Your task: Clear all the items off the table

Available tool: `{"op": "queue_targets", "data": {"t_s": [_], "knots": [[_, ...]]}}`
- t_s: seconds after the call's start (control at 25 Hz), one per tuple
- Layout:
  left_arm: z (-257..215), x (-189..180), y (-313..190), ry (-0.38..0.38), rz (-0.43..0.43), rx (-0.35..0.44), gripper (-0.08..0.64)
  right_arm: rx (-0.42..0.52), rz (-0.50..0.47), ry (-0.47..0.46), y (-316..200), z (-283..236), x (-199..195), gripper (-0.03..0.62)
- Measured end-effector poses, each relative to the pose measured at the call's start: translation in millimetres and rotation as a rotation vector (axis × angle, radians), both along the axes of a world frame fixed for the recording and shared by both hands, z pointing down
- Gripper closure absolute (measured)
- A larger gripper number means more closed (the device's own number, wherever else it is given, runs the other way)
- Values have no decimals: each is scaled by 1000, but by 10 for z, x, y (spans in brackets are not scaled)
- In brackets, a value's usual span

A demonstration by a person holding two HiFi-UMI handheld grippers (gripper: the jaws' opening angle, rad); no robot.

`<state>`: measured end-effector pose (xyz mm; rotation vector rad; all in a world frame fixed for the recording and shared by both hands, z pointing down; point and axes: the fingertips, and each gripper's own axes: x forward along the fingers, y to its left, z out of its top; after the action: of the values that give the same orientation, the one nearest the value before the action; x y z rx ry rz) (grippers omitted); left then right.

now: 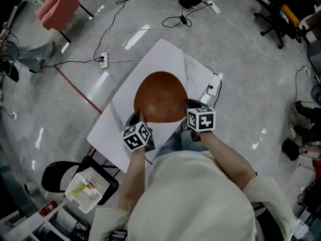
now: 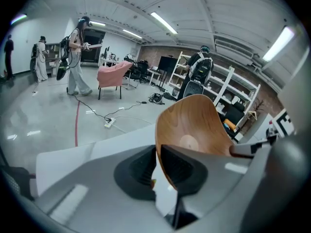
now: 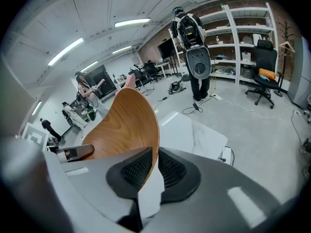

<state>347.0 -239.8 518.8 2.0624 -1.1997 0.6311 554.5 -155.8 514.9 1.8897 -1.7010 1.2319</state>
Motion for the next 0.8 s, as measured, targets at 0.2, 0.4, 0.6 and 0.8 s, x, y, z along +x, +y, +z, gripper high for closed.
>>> {"op": "queue_targets", "data": {"t_s": [0.2, 0.4, 0.6, 0.8], "knots": [[-85, -123, 222, 5, -64, 16, 523, 23, -81, -8, 73, -80, -77, 552], [-195, -220, 475, 4, -146, 39, 520, 42, -196, -7, 111, -179, -120, 549], [-244, -363, 768, 7, -256, 41, 520, 57, -300, 0, 172, -274, -229, 548], [-306, -406, 1047, 6, -339, 57, 520, 75, -381, -6, 257, -339, -255, 549]]}}
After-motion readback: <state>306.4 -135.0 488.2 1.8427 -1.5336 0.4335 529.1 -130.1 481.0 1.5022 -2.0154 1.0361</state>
